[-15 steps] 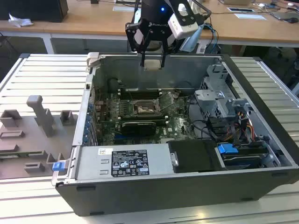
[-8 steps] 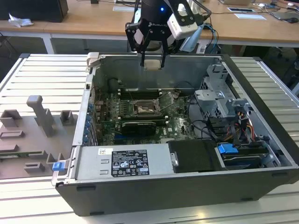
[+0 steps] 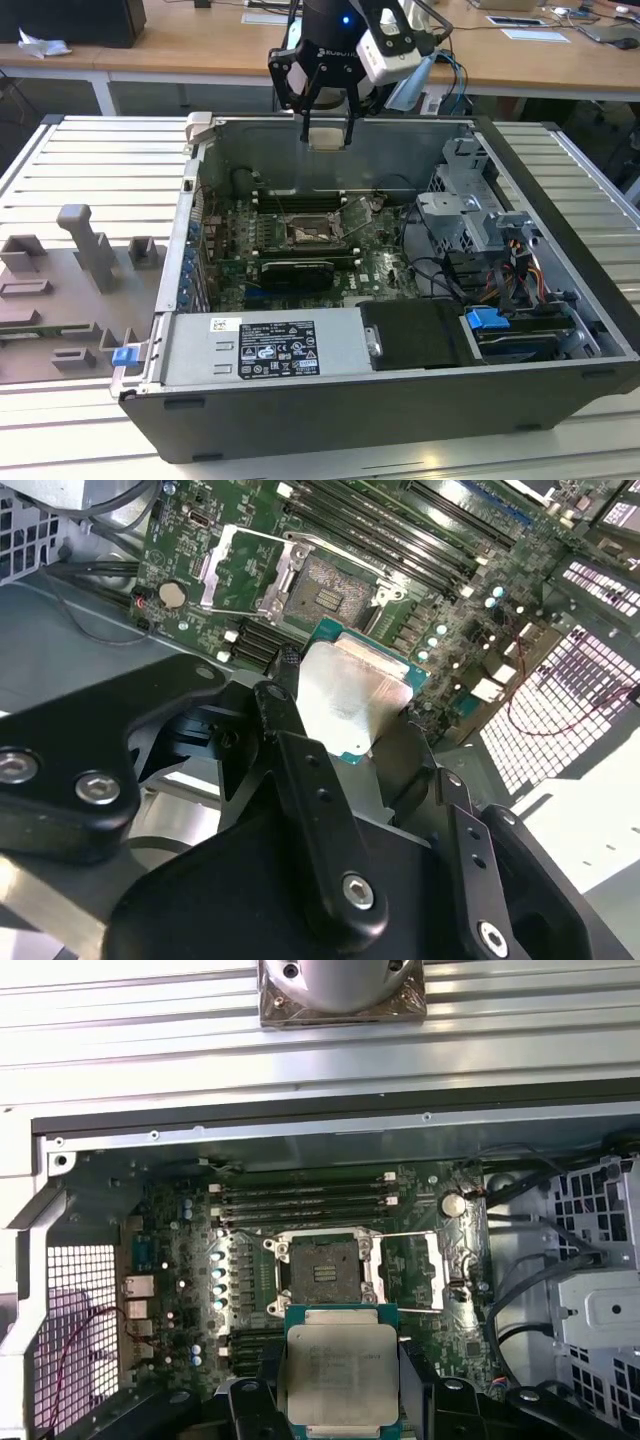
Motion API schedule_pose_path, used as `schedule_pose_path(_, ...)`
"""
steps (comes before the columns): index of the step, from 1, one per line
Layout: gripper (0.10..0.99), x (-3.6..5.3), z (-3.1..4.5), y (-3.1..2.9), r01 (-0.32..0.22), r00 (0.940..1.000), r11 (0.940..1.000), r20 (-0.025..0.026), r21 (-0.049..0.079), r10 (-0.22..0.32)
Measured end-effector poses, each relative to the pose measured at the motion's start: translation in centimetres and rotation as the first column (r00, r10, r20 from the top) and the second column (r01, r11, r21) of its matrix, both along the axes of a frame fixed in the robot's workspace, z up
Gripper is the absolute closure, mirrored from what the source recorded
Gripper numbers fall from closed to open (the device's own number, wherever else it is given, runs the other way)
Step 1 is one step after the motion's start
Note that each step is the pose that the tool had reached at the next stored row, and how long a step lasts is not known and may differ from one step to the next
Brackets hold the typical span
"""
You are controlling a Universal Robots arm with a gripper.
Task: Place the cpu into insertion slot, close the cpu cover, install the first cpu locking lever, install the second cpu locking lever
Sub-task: 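Place the cpu into insertion slot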
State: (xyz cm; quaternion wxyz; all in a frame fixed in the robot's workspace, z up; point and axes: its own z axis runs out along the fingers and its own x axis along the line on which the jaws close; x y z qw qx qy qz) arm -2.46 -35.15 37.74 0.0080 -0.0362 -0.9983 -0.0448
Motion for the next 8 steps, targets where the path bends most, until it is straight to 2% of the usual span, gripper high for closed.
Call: schedule_pose_path(8, 0.549, -0.01, -0.01, 0.00, 0.041, 0.9992, 0.9992, 0.0000, 0.000, -0.041)
